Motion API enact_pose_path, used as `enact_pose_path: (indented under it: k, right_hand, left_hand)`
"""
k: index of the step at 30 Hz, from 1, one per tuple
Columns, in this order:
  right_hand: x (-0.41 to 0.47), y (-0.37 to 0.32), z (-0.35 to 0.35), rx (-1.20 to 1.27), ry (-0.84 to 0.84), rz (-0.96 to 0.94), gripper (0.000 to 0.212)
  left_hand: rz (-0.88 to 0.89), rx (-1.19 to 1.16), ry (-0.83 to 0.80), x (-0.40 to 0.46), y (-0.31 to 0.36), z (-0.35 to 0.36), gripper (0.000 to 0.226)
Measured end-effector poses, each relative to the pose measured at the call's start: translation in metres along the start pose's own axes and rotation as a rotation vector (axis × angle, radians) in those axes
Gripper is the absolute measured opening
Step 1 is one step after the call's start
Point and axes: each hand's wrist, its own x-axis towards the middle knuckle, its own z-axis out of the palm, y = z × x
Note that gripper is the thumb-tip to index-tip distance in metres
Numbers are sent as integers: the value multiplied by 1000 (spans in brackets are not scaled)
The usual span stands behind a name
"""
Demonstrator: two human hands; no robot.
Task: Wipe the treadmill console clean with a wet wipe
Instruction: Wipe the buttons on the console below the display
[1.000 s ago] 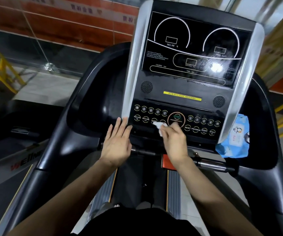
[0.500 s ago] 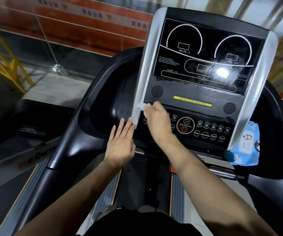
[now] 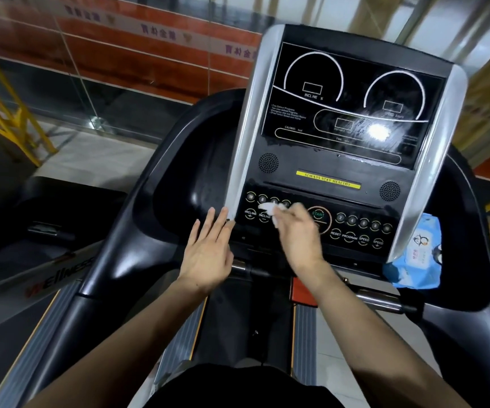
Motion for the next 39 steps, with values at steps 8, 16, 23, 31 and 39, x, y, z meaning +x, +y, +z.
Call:
enact_pose_path:
  k: [8,16,23,31,39]
  right_hand:
    - [-28,60,-49,15,322,356,18]
    - [-24,10,-9,80,-6,184,31]
    - [-56,74,-49,16,350,419,16]
    - [-5,46,-45,86,74,203,26]
    - [-24,155,-110,-27,394,525,21]
  left_hand:
    - [59,-6,-11,1,18,5,62]
    - [97,7,-24,6,42,9,61]
    - [183,12,-26,11,59,16,60]
    - [203,-4,-23,17,78,17,60]
    - [253,-7,-42,25,101,24,61]
